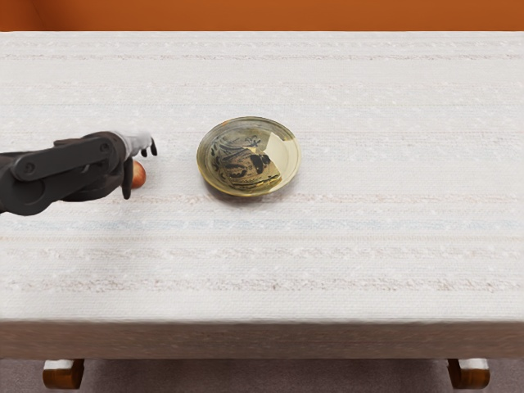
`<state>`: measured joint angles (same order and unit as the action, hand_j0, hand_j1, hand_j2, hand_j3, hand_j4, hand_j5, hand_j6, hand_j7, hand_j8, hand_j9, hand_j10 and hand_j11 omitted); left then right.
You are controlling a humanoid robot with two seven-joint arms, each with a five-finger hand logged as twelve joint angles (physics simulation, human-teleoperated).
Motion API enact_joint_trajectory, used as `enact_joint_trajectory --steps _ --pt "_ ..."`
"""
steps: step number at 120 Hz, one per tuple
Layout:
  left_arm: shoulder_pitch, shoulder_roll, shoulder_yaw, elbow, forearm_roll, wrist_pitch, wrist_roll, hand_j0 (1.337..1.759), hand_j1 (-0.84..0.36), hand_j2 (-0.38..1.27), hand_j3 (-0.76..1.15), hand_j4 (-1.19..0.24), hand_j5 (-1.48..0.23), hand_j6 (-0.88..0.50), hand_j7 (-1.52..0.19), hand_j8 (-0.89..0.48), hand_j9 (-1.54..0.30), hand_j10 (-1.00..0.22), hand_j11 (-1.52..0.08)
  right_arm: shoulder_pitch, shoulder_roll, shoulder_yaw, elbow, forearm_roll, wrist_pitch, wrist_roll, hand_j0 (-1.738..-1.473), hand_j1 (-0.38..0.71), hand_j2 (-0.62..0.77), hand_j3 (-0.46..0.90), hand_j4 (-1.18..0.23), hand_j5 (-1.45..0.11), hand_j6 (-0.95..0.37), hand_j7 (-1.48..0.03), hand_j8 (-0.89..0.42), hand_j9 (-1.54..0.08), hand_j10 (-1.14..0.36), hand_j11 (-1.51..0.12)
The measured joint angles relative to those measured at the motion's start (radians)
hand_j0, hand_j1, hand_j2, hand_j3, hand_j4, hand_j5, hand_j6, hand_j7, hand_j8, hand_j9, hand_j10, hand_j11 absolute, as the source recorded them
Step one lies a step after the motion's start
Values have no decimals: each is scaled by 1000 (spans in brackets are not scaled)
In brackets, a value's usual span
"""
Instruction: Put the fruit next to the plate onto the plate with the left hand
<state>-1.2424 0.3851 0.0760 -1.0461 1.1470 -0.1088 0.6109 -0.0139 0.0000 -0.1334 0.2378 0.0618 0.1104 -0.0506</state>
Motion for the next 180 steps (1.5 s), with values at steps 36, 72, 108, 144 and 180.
enact_joint_trajectory --steps 36,72,108,144,180 --pt "1 0 30 0 0 22 0 1658 -43 68 0 -331 -427 -332 -427 -332 -427 -331 -427 3 0 0 0 0 0 0 -1658 -334 -3 0 -12 -16 -12 -16 -12 -16 -12 -16" --pt "-14 -8 74 0 5 25 0 1658 -67 72 0 -351 -453 -352 -453 -352 -453 -351 -453 3 0 0 0 0 0 0 -1658 -334 -3 0 -13 -17 -13 -17 -13 -17 -13 -17" --pt "-12 -6 80 1 6 26 0 1658 -166 89 0 -435 -559 -406 -540 -434 -560 -433 -560 3 0 0 0 0 0 0 -1658 -334 -3 0 -13 -17 -13 -17 -13 -17 -13 -17" --pt "-11 -6 80 1 4 26 0 1656 -318 122 0 -551 -739 -368 -786 -400 -767 -576 -767 3 0 0 0 0 0 0 -1658 -334 -3 0 -12 -16 -12 -16 -12 -16 -12 -16" --pt "-38 -26 77 1 3 18 1 1644 -511 353 0 -368 -993 -157 -998 -218 -1005 -716 -1008 3 0 0 0 0 0 0 -1658 -334 -3 0 -13 -17 -13 -17 -13 -17 -13 -17"
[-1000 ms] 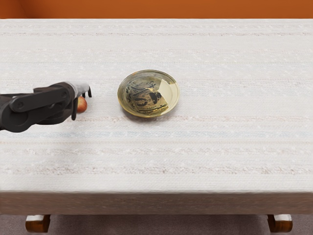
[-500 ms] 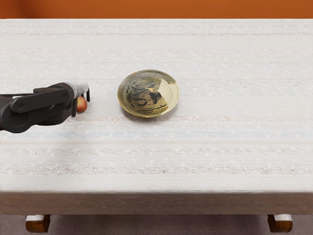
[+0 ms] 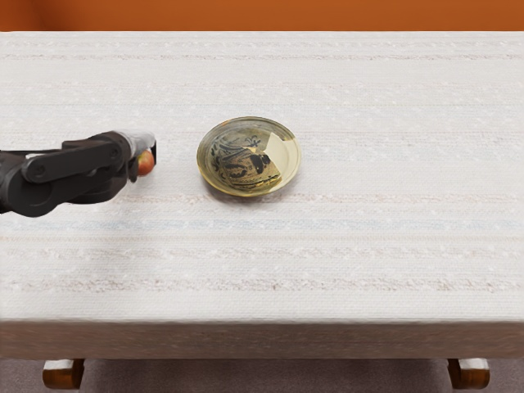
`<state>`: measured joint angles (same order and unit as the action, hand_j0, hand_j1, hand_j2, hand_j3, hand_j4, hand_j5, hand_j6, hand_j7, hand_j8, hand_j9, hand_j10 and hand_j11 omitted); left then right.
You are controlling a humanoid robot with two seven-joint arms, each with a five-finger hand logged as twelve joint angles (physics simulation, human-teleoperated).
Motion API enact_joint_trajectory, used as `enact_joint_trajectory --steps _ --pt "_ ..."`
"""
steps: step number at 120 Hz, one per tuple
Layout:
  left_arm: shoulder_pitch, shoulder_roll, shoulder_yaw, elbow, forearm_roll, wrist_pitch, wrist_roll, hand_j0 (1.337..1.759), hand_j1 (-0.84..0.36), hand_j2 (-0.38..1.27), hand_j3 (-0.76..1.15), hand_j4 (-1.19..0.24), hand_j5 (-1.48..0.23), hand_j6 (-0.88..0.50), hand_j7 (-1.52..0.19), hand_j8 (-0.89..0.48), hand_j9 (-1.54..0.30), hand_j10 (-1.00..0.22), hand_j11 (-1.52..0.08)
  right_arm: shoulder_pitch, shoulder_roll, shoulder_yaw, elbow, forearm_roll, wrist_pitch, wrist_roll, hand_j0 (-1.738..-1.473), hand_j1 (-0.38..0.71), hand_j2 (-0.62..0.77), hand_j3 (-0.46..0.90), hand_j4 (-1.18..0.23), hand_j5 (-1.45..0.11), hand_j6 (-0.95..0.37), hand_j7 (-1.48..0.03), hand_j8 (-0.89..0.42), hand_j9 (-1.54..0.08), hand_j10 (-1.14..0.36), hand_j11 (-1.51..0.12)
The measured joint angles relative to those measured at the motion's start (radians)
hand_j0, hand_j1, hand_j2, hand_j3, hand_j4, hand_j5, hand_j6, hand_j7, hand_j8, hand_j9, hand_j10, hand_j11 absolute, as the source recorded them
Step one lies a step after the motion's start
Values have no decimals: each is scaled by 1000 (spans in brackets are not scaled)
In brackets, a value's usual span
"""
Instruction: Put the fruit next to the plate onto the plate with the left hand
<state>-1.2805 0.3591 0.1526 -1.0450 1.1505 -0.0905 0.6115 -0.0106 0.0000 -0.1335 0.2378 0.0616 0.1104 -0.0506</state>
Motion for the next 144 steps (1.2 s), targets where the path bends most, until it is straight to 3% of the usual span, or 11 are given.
enact_joint_trajectory --steps 56,85,98,105,112,120,131,144 --pt "-184 -87 -11 -35 -12 -10 0 1641 -426 230 0 -410 -1072 -166 -1064 -246 -1070 -761 -1076 1 0 0 0 0 0 0 -1658 -334 -3 0 -13 -17 -13 -17 -13 -17 -13 -17" --pt "-185 -203 -27 -44 -16 -10 0 1642 -436 256 0 -423 -1089 -164 -1084 -243 -1074 -772 -1079 1 0 0 0 1 0 0 -1658 -334 -3 0 -12 -16 -12 -16 -12 -16 -13 -16" --pt "-182 -218 -40 -44 -14 -10 1 1642 -442 277 0 -428 -1090 -170 -1082 -245 -1074 -775 -1078 1 0 0 0 1 0 0 -1658 -334 -3 0 -13 -16 -13 -16 -13 -16 -13 -16" --pt "-181 -229 -43 -44 -12 -12 1 1639 -492 385 0 -429 -1091 -155 -1081 -218 -1081 -773 -1083 1 0 -1 0 1 0 0 -1658 -334 -3 0 -13 -16 -13 -16 -13 -16 -13 -16" --pt "-173 -246 -46 -44 -11 -12 1 1637 -456 355 0 -471 -1083 -177 -1075 -215 -1086 -775 -1089 1 0 -1 0 1 0 0 -1658 -334 -3 0 -13 -17 -13 -17 -13 -17 -13 -17" --pt "-166 -251 -46 -43 -13 -12 2 1637 -507 385 0 -489 -1076 -187 -1071 -201 -1083 -775 -1085 1 0 0 0 1 0 0 -1658 -334 -3 0 -13 -17 -13 -17 -13 -17 -13 -17" --pt "-149 -252 -45 -43 -16 -11 1 1635 -477 212 0 -525 -1070 -215 -1070 -217 -1084 -769 -1088 1 0 0 0 1 0 0 -1658 -334 -3 0 -13 -16 -13 -16 -13 -16 -13 -16" --pt "-125 -252 -40 -43 -17 -10 1 1635 -436 148 0 -561 -1054 -250 -1058 -251 -1073 -756 -1079 1 0 0 0 1 0 0 -1658 -334 -3 0 -12 -16 -12 -16 -12 -16 -13 -16"
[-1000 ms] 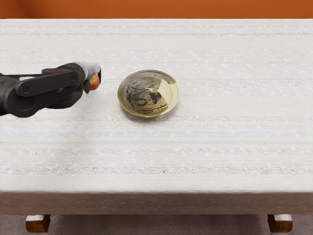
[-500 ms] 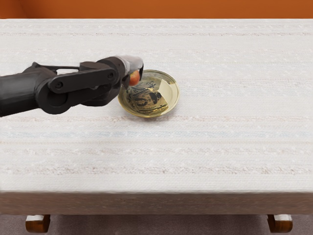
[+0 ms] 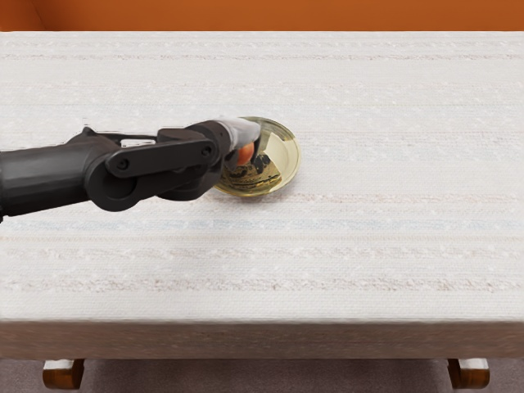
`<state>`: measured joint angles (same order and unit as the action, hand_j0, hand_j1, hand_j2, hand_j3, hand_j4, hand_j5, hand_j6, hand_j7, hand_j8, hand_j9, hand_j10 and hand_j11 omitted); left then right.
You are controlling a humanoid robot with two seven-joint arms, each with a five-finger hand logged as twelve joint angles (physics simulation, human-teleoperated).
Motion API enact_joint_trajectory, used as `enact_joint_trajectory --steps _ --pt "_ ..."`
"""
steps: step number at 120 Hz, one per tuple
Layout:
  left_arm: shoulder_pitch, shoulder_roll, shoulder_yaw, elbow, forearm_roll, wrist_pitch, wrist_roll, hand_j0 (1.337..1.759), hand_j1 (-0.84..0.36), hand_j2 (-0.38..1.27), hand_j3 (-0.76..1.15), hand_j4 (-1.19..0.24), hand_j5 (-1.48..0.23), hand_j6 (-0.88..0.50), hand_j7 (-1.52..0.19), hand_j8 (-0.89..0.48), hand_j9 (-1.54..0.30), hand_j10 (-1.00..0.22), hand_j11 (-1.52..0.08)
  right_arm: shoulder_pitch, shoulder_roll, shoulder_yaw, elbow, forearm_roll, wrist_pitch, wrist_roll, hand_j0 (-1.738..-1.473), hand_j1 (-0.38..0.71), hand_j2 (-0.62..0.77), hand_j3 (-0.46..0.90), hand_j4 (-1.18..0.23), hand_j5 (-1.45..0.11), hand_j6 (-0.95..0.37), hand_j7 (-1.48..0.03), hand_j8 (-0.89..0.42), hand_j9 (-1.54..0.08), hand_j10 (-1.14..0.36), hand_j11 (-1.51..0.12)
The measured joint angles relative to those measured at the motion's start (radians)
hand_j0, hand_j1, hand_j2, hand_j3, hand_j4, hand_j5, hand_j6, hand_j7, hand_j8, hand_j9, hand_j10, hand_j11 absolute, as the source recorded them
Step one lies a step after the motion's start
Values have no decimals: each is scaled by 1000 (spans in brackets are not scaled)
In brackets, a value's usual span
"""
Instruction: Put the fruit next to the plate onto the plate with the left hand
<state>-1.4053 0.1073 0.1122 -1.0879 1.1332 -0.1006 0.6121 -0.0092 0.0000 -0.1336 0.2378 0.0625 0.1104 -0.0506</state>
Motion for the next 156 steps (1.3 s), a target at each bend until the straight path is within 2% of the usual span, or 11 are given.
enact_joint_trajectory --steps 15,30,40,54,72,82,101,118,130,139,156 --pt "8 1 2 0 0 5 0 1638 -428 264 0 -595 -999 -289 -1009 -285 -1024 -723 -1029 0 0 0 1 0 0 0 -1658 -334 -3 0 -13 -17 -13 -17 -13 -17 -13 -17" --pt "4 5 -2 2 0 30 -1 1647 -114 151 0 -359 -592 -194 -597 -198 -605 -429 -607 0 0 0 1 -1 0 0 -1658 -334 -3 0 -13 -17 -13 -17 -13 -17 -13 -17" --pt "-7 10 -4 2 -1 37 -1 1651 41 101 0 -240 -395 -131 -398 -133 -403 -287 -405 0 0 -1 1 0 1 0 -1658 -334 -3 0 -12 -16 -12 -16 -12 -16 -12 -16" --pt "-15 37 -28 2 -1 38 -1 1654 174 58 0 -138 -225 -76 -226 -77 -229 -164 -230 0 0 0 1 0 1 0 -1658 -334 -3 0 -13 -16 -12 -16 -12 -16 -13 -16" --pt "-14 82 -107 2 -62 33 -1 1656 265 29 0 -68 -108 -39 -109 -39 -110 -80 -111 0 0 -1 1 0 1 0 -1658 -334 -3 0 -12 -16 -12 -16 -12 -16 -12 -16" --pt "-14 147 -182 1 -197 -18 -1 1657 294 20 0 -46 -72 -27 -73 -27 -73 -54 -74 0 0 -1 1 -1 2 0 -1658 -334 -3 0 -12 -16 -12 -16 -12 -16 -12 -16" --pt "5 372 -428 2 -647 -356 -1 1657 324 9 0 -22 -33 -14 -34 -14 -34 -26 -34 0 0 -1 1 0 1 0 -1658 -334 -3 0 -13 -16 -12 -16 -12 -16 -13 -16" --pt "98 527 -528 4 -975 -471 -1 1658 337 5 0 -11 -17 -7 -17 -7 -17 -13 -17 0 0 -1 1 0 1 0 -1658 -334 -3 0 -13 -17 -12 -17 -12 -17 -13 -17" --pt "187 560 -564 5 -1122 -495 -1 1658 341 3 0 -8 -10 -5 -10 -5 -10 -8 -10 0 0 -1 1 0 1 0 -1658 -334 -3 0 -13 -17 -13 -17 -13 -17 -13 -17" --pt "292 590 -609 6 -1183 -503 -1 1658 344 2 0 -5 -7 -3 -7 -3 -7 -6 -7 0 0 -1 1 0 1 0 -1658 -333 -3 0 -13 -17 -13 -17 -13 -17 -13 -17" --pt "328 656 -653 7 -1238 -509 -1 1658 347 1 0 -2 -4 -1 -4 -1 -4 -2 -4 0 0 -1 1 0 1 0 -1658 -334 -3 0 -13 -17 -13 -17 -13 -17 -13 -17"
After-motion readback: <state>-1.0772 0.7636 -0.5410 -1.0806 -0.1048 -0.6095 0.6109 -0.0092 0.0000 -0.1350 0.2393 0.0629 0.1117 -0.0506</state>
